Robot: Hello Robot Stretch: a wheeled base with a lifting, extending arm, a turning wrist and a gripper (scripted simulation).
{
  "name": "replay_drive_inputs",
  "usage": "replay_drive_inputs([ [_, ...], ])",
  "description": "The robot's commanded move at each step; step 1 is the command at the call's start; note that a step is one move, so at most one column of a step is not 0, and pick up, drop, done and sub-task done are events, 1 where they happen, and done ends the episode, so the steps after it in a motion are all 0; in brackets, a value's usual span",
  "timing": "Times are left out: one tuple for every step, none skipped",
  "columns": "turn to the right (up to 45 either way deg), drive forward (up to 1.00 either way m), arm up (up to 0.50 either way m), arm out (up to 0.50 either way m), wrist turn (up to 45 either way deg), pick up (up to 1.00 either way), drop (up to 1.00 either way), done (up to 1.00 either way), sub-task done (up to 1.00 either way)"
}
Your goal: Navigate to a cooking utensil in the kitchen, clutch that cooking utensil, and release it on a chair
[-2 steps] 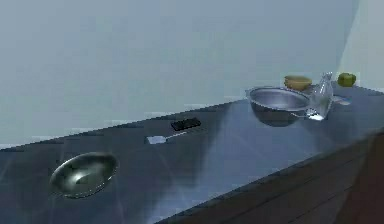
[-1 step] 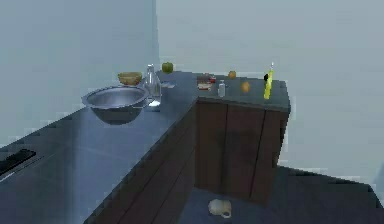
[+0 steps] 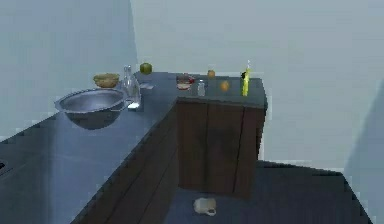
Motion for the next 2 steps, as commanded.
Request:
replay_drive_inputs([
  [0.0, 0.7, 0.0, 0.0, 0.0, 0.0, 0.0, 0.0, 0.0],
  [45.0, 0.0, 0.0, 0.0, 0.0, 0.0, 0.0, 0.0, 0.0],
])
